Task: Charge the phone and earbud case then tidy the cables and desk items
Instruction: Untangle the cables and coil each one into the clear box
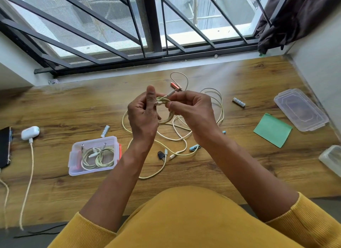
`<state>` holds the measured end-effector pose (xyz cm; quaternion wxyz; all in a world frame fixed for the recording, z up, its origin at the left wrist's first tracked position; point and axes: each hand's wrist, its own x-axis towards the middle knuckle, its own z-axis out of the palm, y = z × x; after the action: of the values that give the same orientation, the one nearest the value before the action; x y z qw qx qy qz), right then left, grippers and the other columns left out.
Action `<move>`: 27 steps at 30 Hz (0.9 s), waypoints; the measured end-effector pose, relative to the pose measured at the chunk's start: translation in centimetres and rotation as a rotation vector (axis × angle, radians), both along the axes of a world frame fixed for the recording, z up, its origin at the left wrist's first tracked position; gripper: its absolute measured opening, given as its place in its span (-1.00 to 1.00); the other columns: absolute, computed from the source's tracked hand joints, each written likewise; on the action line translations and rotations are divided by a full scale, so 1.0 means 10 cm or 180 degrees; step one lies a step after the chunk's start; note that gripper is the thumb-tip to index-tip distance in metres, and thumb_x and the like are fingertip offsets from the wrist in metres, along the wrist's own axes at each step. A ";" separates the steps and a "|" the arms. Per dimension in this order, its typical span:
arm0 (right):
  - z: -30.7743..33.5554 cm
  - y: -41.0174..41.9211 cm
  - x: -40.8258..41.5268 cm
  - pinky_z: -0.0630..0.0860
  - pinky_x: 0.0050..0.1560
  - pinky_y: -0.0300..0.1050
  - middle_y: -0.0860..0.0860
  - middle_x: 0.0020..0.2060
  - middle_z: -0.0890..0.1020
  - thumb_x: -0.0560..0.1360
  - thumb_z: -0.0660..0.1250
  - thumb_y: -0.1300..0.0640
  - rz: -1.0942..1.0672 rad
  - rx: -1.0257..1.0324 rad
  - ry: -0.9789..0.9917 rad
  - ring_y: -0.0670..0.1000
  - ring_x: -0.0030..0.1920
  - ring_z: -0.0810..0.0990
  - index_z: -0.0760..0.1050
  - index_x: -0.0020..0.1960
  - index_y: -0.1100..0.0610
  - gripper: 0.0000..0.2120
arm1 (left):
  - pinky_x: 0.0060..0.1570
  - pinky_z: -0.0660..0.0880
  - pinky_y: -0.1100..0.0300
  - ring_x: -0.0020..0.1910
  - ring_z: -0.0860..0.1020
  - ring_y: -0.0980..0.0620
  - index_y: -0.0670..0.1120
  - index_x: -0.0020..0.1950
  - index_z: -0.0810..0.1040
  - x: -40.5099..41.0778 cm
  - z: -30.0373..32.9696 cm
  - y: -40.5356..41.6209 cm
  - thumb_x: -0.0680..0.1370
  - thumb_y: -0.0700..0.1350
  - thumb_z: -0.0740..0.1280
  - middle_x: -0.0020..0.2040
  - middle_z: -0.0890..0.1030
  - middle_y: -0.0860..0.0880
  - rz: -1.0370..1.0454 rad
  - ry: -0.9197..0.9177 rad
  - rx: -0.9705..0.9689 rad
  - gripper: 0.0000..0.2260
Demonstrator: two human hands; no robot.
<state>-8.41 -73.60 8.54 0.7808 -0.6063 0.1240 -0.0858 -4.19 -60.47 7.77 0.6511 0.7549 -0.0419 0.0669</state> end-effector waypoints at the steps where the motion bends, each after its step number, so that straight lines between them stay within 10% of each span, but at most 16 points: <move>1: -0.01 0.02 0.00 0.59 -0.14 -0.26 0.10 -0.17 0.76 0.48 0.51 0.40 -0.0020 -0.0030 0.0010 -0.06 -0.19 0.70 0.72 -0.01 0.27 -0.88 | -0.48 0.45 0.23 -0.53 0.53 0.12 -0.05 -0.07 0.74 0.00 -0.01 0.01 0.75 0.08 0.24 -0.45 0.60 0.14 0.0060 -0.0029 0.0064 -0.62; 9: -0.09 0.12 -0.05 0.65 -0.20 -0.13 0.11 -0.22 0.75 0.48 0.53 0.32 -0.0204 -0.0406 0.0132 0.03 -0.23 0.70 0.74 -0.05 0.19 -0.93 | -0.44 0.46 0.00 -0.52 0.52 -0.08 -0.06 -0.21 0.70 0.05 0.00 0.08 0.71 0.16 0.28 -0.47 0.58 -0.09 0.0048 -0.0089 0.0385 -0.56; 15: -0.11 0.10 -0.03 0.71 0.04 0.23 0.00 -0.18 0.78 0.49 0.53 0.26 -0.0313 -0.0722 0.0139 0.06 -0.10 0.76 0.75 -0.05 0.06 -0.87 | -0.40 0.48 0.22 -0.47 0.48 0.06 -0.10 -0.10 0.67 0.10 0.05 0.13 0.70 -0.04 0.36 -0.40 0.54 -0.03 -0.0816 0.1617 -0.0719 -0.76; 22: -0.12 0.09 -0.03 0.72 0.03 0.22 -0.01 -0.17 0.78 0.46 0.53 0.19 -0.0244 -0.0720 0.0002 0.05 -0.10 0.78 0.75 -0.08 -0.04 -0.86 | -0.45 0.47 0.22 -0.50 0.41 0.10 -0.18 0.29 0.51 0.19 0.11 0.12 0.64 -0.32 0.30 -0.39 0.44 -0.05 -0.0973 0.2276 -0.1498 -0.78; 27: -0.11 0.06 0.00 0.69 -0.08 0.03 -0.03 -0.21 0.77 0.46 0.54 0.18 -0.0361 -0.0865 0.0034 -0.01 -0.16 0.76 0.74 -0.06 0.04 -0.91 | -0.28 0.57 0.20 -0.35 0.51 0.05 -0.11 0.19 0.59 0.19 0.10 0.20 0.70 -0.08 0.36 -0.30 0.56 -0.05 -0.1164 0.1972 -0.1118 -0.86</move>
<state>-8.37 -72.98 7.48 0.6847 -0.6989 0.1494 -0.1427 -2.33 -58.50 8.75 0.7532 0.5967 0.0348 -0.2747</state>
